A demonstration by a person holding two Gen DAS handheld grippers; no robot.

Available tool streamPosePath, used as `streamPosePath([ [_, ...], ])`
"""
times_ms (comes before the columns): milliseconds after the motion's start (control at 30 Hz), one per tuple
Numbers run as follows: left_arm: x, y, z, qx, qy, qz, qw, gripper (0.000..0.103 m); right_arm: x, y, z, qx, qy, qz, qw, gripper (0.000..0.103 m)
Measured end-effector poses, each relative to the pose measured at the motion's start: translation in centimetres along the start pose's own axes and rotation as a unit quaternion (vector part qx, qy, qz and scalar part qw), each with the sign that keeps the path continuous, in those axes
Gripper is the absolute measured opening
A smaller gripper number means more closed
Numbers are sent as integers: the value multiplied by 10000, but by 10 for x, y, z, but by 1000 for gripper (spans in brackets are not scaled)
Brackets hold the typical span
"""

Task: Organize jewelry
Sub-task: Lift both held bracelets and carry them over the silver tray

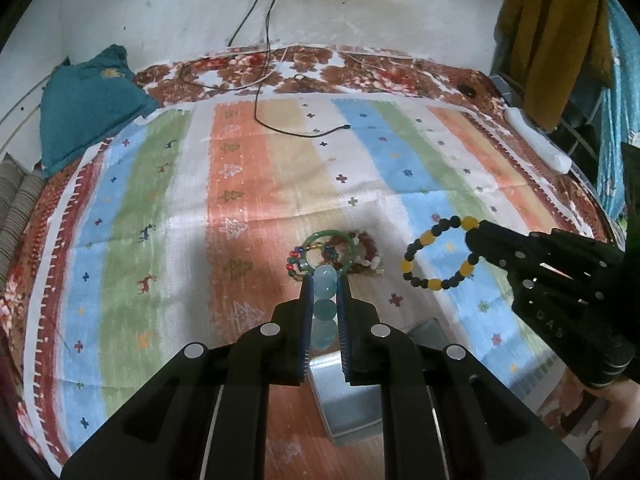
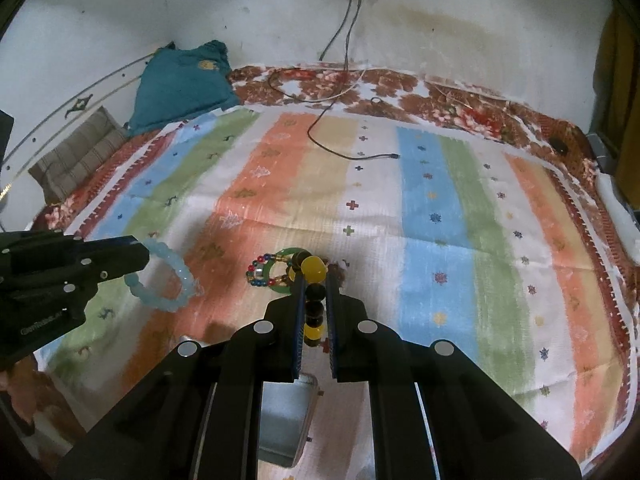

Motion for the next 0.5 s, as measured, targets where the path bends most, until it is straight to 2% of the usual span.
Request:
streamPosePath([
  [333, 18, -8, 17, -78, -173, 97, 9998, 11, 23, 13, 10, 121, -286, 22, 9995, 11],
  [500, 25, -12, 24, -180, -281, 35, 9994, 11, 29, 17, 22, 119, -266, -51, 9996, 11],
])
Point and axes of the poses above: each gripper's, at about its wrist camera, not at the fingertips, and x roughly against the way its jaws point, y to its left, z to its underside, the point moved 9 cm from there along -x, roughly the way its jaws point, and after that the axes turned 8 degrees about -z, right-handed, at the moved point
